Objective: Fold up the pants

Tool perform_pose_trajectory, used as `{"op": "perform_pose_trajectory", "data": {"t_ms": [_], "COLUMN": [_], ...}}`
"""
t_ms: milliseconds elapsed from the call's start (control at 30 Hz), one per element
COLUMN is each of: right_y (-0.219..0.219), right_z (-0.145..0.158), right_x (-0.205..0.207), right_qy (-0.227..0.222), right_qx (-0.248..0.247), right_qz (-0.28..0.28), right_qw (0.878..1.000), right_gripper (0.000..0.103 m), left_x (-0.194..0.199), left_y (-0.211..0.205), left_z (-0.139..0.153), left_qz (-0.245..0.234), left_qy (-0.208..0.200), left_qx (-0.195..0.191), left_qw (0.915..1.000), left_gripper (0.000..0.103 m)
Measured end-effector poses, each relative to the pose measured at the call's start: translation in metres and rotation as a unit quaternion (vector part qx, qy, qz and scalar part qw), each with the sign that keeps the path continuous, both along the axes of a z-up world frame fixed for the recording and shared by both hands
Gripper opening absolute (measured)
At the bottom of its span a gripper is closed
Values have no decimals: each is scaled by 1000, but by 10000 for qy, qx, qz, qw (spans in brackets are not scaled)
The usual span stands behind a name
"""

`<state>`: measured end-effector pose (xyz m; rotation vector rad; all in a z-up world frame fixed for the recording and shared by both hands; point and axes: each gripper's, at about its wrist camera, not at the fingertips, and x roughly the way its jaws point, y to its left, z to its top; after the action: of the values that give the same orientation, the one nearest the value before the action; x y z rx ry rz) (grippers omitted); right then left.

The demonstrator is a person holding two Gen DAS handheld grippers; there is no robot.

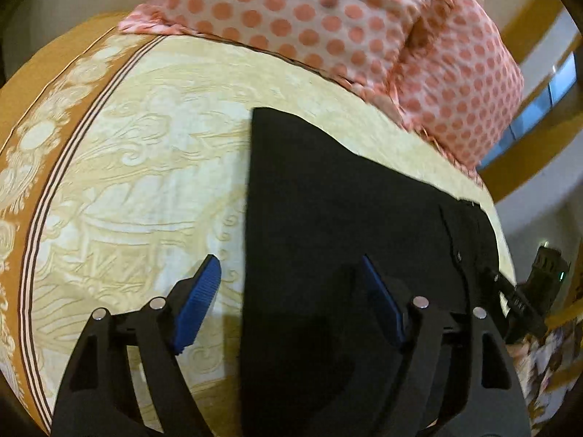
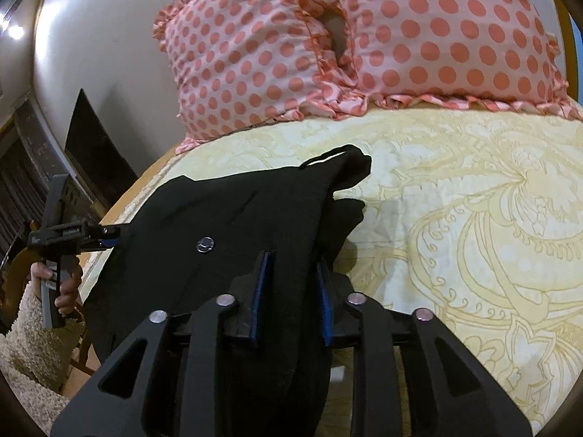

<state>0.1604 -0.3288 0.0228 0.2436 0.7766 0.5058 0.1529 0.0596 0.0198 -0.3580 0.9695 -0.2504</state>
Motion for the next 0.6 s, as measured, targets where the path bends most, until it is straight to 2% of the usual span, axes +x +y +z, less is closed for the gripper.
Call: {"op": "perform_pose_trajectory", "data": {"t_ms": [133,233,267,333,400,500,600], "right_y": [0,0,0,3,6,8,8], "right_z": [-4,-6,-5,-3,1,5,9], "right_x": [7,8,8,4,-2,-4,-4], "right_qy": [213,264,243,111,-85,-204,-273], "right_qx": [1,43,41,37,-42,-99,-43], "right_qz": [-75,-40,-7,109,198,229,226], "right_qw": [9997,9996,9997,9999,9998,9995,9994], "right_gripper": [41,44,43,34,27,24,21], "left_x": [1,1,0,0,-1,-4,-6], "left_y": [-17,-35,-38,-38,-34,-32,-36], "left_z": [2,4,4,6,9,13,18], "left_qz": [-334,-454,-459,-426,-366,-335,-309], "left_qy": [-5,-128,-160,-214,-245,-342,-472], "left_qx": [179,624,714,730,643,622,739], "left_qw": [9993,9969,9963,9962,9970,9969,9957], "left_gripper": [70,67,62,50,28,16,10]}}
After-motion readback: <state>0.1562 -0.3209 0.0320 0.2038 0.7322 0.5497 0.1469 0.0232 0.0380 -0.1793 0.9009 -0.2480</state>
